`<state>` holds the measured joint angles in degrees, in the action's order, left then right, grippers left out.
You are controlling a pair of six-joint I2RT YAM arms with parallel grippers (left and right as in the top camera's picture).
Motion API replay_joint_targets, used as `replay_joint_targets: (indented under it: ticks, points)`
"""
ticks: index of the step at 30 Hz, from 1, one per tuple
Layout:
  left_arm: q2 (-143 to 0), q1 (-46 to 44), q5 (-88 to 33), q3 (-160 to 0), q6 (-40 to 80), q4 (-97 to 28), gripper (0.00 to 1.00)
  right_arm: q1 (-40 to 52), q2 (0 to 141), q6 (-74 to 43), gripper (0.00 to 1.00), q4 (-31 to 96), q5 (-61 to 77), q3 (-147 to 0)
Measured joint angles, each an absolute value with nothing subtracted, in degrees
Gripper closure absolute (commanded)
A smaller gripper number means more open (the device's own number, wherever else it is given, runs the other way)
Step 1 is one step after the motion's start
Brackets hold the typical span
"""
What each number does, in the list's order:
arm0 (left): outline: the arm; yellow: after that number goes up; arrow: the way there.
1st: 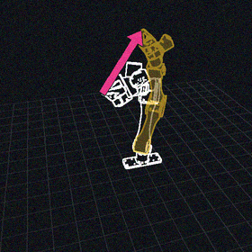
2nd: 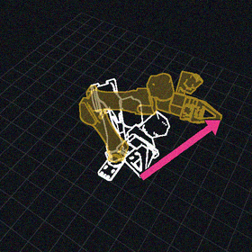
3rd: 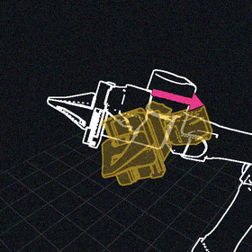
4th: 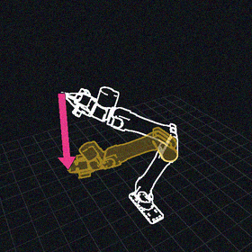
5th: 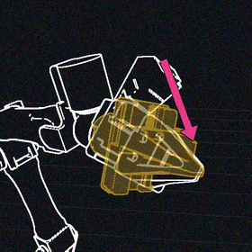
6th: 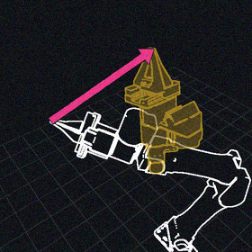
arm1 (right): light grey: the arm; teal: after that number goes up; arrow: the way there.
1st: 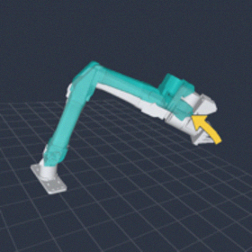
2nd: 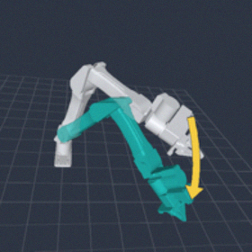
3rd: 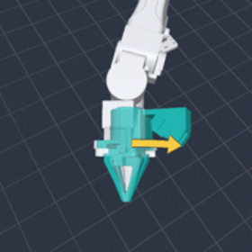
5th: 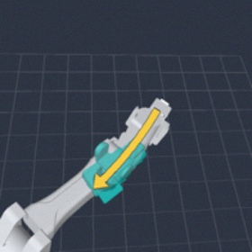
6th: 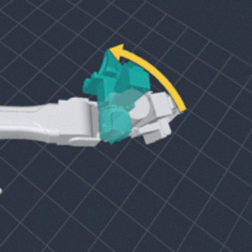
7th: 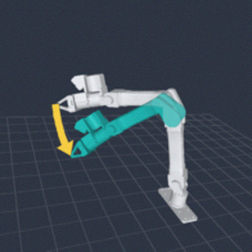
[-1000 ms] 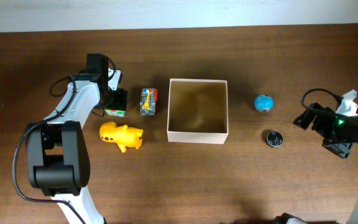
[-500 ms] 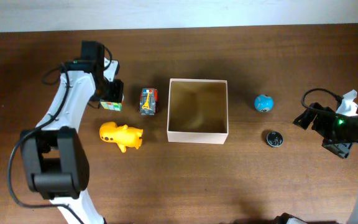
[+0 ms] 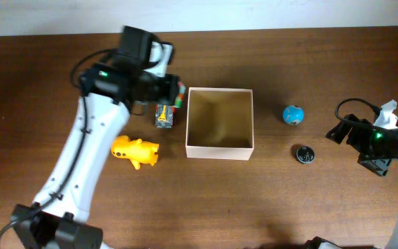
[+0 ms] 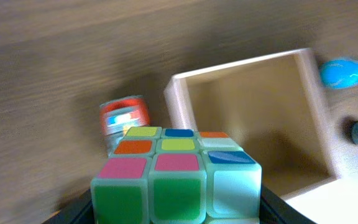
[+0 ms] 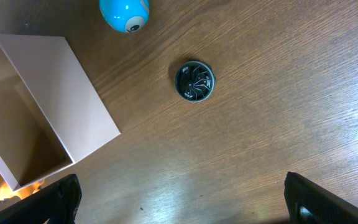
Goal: Pack container
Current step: 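Carry the cube over the box and release it inside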
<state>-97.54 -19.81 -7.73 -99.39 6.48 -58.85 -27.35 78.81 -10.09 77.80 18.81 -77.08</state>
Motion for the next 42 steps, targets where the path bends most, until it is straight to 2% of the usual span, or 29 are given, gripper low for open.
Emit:
replay_joint_targets:
  ticks: [9,20,26,36,38,42]
  points:
    - [-106.61,-31.64,0.71,-99.44,14.85,-49.91,0.66,-27.35,78.81,-10.09,0.01,77.8,18.81,-77.1]
    - [-119.77,-32.16,3.51,-99.37,17.3,-47.05,0.65,-27.35,78.81,-10.09,0.01,77.8,18.81,-77.1]
    - [-120.18,-31.79,4.99,-99.37,17.65,-45.98,0.47,-27.35,78.83,-10.11,0.02,77.8,18.81,-77.08]
    - [-120.55,-31.79,4.99,-99.37,17.82,-46.0,0.38,-27.35,78.81,-10.07,0.01,77.8,18.81,-77.1]
    - [-120.55,-31.79,4.99,-99.37,17.85,-46.0,0.3,-27.35,78.83,-10.09,0.01,77.8,18.81,-77.1]
    - [-120.55,-31.79,4.99,-99.39,18.04,-46.0,0.3,-27.35,78.81,-10.09,0.01,77.8,18.81,-77.1]
